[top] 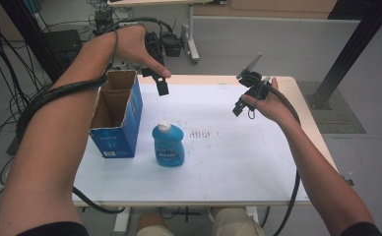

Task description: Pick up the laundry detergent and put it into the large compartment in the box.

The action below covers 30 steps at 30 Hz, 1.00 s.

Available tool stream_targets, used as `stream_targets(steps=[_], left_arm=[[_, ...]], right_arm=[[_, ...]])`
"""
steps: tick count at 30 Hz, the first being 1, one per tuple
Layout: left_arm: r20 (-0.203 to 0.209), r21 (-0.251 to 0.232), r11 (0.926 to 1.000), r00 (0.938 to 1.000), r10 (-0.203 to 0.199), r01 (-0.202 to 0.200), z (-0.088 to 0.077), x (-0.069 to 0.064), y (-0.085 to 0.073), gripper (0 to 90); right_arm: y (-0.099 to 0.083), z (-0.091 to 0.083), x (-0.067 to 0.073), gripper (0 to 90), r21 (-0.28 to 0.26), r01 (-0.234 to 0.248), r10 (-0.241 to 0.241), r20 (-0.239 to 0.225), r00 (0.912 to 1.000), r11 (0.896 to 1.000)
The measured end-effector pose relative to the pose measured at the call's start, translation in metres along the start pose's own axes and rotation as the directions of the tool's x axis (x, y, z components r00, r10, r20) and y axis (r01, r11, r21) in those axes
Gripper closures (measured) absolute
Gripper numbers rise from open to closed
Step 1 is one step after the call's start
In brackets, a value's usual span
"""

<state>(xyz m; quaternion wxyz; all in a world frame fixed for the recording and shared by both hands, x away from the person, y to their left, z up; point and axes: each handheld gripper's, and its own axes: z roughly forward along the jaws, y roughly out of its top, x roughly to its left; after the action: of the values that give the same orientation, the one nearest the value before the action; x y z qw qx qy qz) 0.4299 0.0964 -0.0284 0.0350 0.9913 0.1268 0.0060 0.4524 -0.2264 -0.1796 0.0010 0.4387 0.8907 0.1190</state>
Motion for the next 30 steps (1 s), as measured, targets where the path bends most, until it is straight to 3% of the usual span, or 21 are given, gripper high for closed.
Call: stream_targets(steps=[13, 30], left_arm=[[0.014, -0.004, 0.9998, 0.9997, 0.021, -0.021, -0.001, -0.018, -0.004, 8.8], [0.019, 0.021, 0.9964, 0.9965, 0.081, -0.082, 0.001, -0.045, 0.002, 8.5]], right_arm=[[-0.004, -0.004, 0.004, 8.6, -0.004, 0.002, -0.002, 0.004, 1.0000, 1.000], [-0.010, -0.010, 0.011, 8.6, -0.013, 0.006, -0.005, 0.008, 1.0000, 1.000]])
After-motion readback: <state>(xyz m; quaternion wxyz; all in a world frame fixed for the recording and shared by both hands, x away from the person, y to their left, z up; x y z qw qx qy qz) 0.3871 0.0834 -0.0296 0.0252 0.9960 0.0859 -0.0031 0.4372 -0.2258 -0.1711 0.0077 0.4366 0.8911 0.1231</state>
